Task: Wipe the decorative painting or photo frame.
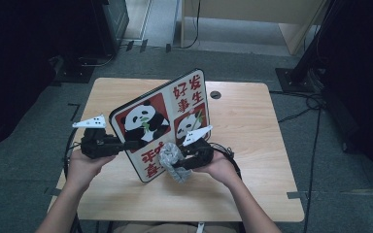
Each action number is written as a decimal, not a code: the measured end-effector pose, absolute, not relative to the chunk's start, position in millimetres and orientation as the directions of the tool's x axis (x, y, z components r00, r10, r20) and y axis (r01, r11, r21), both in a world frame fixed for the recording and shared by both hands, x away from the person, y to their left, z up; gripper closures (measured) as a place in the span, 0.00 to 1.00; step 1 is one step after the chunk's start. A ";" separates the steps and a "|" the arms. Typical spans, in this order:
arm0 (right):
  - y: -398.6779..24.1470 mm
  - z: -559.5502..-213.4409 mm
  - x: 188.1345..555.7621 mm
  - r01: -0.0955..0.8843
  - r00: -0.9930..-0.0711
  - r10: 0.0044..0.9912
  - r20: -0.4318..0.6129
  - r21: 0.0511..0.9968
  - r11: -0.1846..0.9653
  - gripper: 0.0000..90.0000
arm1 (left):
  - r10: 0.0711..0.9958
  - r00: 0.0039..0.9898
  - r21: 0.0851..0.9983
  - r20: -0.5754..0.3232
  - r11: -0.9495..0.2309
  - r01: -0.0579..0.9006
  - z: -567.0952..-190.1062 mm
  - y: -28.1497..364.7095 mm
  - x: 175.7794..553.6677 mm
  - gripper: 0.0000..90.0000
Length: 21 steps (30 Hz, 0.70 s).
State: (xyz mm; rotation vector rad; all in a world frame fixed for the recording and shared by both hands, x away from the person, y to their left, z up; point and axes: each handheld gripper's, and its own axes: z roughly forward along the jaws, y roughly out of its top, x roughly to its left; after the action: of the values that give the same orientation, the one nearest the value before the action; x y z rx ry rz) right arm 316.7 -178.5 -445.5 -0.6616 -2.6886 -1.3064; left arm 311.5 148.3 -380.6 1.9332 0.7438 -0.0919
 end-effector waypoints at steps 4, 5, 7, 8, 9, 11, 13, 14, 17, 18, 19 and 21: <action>-175.1 -419.3 316.2 0.392 -0.911 0.329 0.248 0.769 0.506 0.70 | 0.457 0.806 0.793 -0.376 -0.290 0.535 -380.5 148.2 311.5 0.84; -174.2 -414.2 316.4 0.383 -0.915 0.323 0.242 0.775 0.503 0.70 | 0.457 0.806 0.793 -0.377 -0.290 0.536 -380.6 148.3 311.6 0.84; -171.3 -398.3 317.1 0.364 -0.921 0.320 0.224 0.787 0.497 0.70 | 0.457 0.805 0.793 -0.378 -0.288 0.536 -380.6 148.2 311.8 0.84; -170.0 -392.8 317.8 0.359 -0.923 0.317 0.220 0.792 0.494 0.70 | 0.457 0.805 0.794 -0.379 -0.286 0.536 -380.7 148.2 311.8 0.84; -168.0 -382.5 318.9 0.350 -0.925 0.318 0.210 0.797 0.492 0.70 | 0.457 0.805 0.794 -0.379 -0.286 0.536 -380.7 148.2 311.8 0.84; -163.6 -364.6 321.0 0.325 -0.931 0.315 0.183 0.808 0.491 0.70 | 0.457 0.805 0.794 -0.378 -0.288 0.536 -380.6 148.2 311.8 0.85; -158.9 -345.7 323.8 0.302 -0.935 0.317 0.156 0.818 0.490 0.70 | 0.457 0.805 0.794 -0.379 -0.286 0.537 -380.6 148.1 311.6 0.84; -156.8 -336.5 325.4 0.288 -0.939 0.313 0.143 0.823 0.489 0.70 | 0.457 0.805 0.794 -0.379 -0.287 0.537 -380.6 148.2 311.6 0.84; -151.1 -312.9 330.7 0.250 -0.946 0.309 0.103 0.838 0.486 0.70 | 0.456 0.804 0.794 -0.380 -0.285 0.537 -380.8 148.2 311.8 0.84; -149.1 -305.0 332.2 0.239 -0.946 0.310 0.090 0.840 0.486 0.70 | 0.456 0.804 0.794 -0.381 -0.284 0.537 -380.8 148.2 311.8 0.84; -146.8 -297.8 333.9 0.226 -0.949 0.305 0.078 0.842 0.489 0.70 | 0.456 0.805 0.794 -0.381 -0.286 0.537 -380.7 148.3 311.9 0.84; -142.3 -284.7 335.9 0.207 -0.950 0.308 0.049 0.839 0.503 0.70 | 0.455 0.805 0.794 -0.381 -0.285 0.537 -380.8 148.3 312.0 0.84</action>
State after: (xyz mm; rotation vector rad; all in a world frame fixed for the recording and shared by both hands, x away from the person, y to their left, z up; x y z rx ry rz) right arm 335.9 -142.3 -284.7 -0.4842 -2.8147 -1.5470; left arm 312.0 148.3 -380.8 1.9261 0.7460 -0.0962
